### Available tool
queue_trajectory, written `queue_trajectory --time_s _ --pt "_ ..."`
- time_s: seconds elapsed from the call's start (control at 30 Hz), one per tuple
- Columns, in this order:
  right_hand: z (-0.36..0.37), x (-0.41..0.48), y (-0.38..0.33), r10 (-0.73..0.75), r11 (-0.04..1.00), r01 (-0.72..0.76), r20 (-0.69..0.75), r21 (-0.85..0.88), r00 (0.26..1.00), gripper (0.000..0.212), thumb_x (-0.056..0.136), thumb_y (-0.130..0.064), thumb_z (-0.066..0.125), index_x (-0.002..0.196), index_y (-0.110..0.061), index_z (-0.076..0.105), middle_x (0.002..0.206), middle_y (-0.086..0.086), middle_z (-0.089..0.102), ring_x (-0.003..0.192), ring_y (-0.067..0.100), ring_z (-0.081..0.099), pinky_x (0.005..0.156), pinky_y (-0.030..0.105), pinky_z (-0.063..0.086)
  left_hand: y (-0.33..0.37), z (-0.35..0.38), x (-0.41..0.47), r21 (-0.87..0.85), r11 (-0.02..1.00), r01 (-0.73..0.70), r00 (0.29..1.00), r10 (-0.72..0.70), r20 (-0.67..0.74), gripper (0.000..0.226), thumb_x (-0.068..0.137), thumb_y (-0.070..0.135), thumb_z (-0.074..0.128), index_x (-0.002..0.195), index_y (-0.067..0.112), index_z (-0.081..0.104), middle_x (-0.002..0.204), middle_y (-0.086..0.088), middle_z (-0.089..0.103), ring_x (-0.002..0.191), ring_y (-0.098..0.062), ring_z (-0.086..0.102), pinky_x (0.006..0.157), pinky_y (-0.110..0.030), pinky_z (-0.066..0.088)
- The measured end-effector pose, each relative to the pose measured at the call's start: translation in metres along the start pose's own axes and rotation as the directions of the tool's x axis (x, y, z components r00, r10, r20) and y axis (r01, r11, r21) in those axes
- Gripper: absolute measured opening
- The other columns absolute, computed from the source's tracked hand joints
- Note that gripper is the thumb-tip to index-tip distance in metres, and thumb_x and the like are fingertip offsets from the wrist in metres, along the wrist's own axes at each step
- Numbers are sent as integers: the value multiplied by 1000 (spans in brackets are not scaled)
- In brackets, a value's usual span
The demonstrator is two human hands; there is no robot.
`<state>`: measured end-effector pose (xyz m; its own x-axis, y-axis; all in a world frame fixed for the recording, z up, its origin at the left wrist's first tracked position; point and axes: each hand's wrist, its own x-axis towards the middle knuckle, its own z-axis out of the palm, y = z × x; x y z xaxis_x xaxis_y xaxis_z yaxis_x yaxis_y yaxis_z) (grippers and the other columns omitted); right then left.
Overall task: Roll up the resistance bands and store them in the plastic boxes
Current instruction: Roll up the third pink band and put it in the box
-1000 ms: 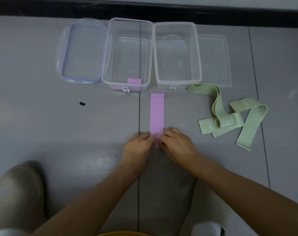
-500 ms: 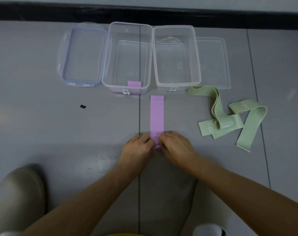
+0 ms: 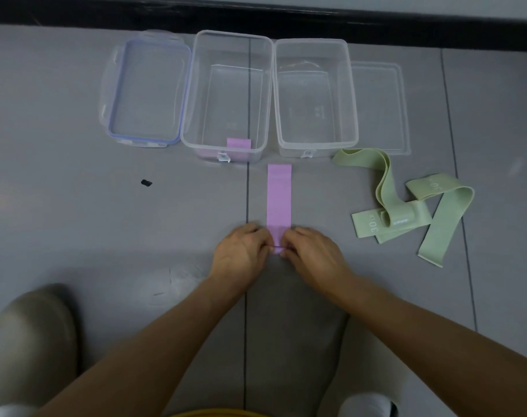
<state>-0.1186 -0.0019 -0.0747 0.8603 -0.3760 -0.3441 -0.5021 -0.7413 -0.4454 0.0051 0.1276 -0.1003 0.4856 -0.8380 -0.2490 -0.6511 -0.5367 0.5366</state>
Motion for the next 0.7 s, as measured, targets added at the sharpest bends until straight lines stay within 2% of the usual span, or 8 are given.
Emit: queue_trajectory --time_s 0.1,0.2,0.37,0.47,0.53,0.63,0.7 --pt "1 -1 -1 -23 1000 23 -58 -3 998 12 90 -26 63 99 -20 59 100 3 61 91 24 57 72 36 47 3 0 3 5 1000 6 1000 -6 0 11 86 28 60 88 20 68 94 0 61 83 -24 59 71 -35 50" --pt "2 -2 -3 -63 995 58 -65 -78 996 10 89 -25 66 95 -18 65 95 5 64 84 27 60 65 35 49 6 -1 3 -12 1000 17 1000 -17 14 13 88 30 60 87 19 66 95 -2 60 84 -23 58 72 -35 49" --pt "2 -1 -1 -128 976 117 -50 -184 990 23 72 -20 83 88 -16 66 85 6 65 73 26 63 50 32 49 12 0 3 -8 998 59 998 -59 12 8 90 25 56 86 20 60 97 -2 58 84 -25 58 72 -37 50" --pt "-3 3 -3 -91 983 83 -43 -163 995 10 87 -23 69 95 -16 67 95 7 64 86 28 62 61 35 49 13 0 3 0 998 55 998 -55 -25 9 90 27 58 85 22 62 95 -2 60 80 -26 58 67 -34 48" --pt "-6 5 -4 -68 989 64 -29 -131 997 13 94 -25 60 101 -17 67 103 6 63 94 27 59 70 33 45 12 3 1 59 998 -11 996 16 -83 13 88 32 59 83 23 66 88 -2 61 74 -26 60 60 -29 44" --pt "-10 10 -5 -29 995 28 -11 -92 1000 14 96 -28 56 103 -20 66 106 2 61 97 24 59 76 31 45 6 5 -6 94 987 -132 977 145 -155 23 89 38 51 83 23 68 83 1 63 70 -23 60 57 -30 49" --pt "-10 11 -5 -2 998 3 9 -70 1000 14 96 -29 56 102 -22 66 107 1 61 98 23 59 79 33 46 6 2 -5 132 979 -154 968 177 -179 22 88 36 52 82 23 69 82 2 63 69 -22 59 56 -30 48"
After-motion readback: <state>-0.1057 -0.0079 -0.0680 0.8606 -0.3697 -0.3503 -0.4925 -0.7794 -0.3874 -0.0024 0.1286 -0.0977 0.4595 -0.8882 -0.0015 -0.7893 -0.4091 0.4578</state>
